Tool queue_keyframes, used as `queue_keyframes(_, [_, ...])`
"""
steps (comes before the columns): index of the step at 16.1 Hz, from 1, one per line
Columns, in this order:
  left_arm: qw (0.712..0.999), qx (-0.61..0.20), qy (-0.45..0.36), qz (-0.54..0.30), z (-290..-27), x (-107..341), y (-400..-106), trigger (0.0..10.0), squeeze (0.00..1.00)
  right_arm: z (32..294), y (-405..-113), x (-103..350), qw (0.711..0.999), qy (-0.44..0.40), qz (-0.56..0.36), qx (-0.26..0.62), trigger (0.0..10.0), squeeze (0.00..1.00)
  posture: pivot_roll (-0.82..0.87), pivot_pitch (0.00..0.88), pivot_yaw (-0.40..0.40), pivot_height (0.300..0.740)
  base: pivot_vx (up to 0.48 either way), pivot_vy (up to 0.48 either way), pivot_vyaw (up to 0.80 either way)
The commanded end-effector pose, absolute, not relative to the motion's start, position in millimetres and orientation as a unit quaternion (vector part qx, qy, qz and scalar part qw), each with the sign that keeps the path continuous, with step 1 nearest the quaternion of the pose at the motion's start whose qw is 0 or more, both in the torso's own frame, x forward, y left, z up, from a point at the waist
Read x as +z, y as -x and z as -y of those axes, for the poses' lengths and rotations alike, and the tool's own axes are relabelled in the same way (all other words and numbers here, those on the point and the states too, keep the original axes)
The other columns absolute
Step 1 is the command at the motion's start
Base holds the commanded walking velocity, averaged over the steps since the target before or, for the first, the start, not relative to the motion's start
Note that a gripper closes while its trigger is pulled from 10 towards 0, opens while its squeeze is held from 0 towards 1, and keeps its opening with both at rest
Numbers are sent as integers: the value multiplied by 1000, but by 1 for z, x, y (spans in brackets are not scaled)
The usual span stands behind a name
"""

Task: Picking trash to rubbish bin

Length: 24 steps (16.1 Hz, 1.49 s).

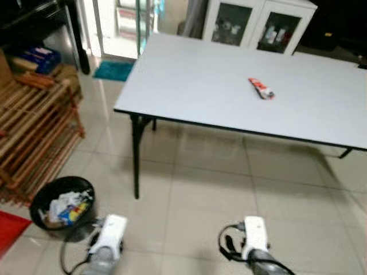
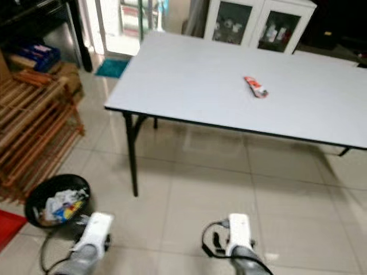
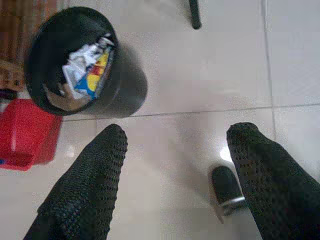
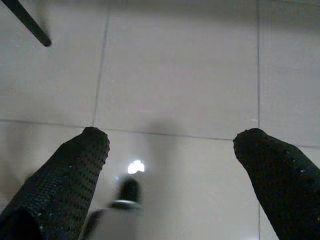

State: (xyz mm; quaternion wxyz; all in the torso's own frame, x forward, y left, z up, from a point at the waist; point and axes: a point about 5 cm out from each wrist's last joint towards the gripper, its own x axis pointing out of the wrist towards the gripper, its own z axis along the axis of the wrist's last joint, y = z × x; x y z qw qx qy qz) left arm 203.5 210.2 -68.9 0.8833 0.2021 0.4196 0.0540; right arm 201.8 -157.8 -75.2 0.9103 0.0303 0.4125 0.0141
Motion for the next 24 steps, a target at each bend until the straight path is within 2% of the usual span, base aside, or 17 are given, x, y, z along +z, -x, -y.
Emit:
queue_keyframes(1, [887,42,-194,-416,-197,-69,-207,10000,0,169,-199,-76,909,-19,-417,4,10000,0,-49,47,-110,740,0,-311,0])
queue_keyframes(16, [888,32,-202,-412,-197,-69,-208,10000,0,167,-199,-76,908,-18,-418,12,10000,0,-45,0,-105,740,0,-306,0])
queue_keyframes(21, [888,30,-203,-411,-197,-68,-209,10000,0,165,-197,-77,907,-18,-420,15,10000,0,-47,0,-101,740,0,-97,0])
queue_keyframes(24, [907,31,-205,-366,-194,-55,-230,10000,0,166,-213,-68,922,-17,-386,14,10000,0,-51,0,-99,740,0,0,0])
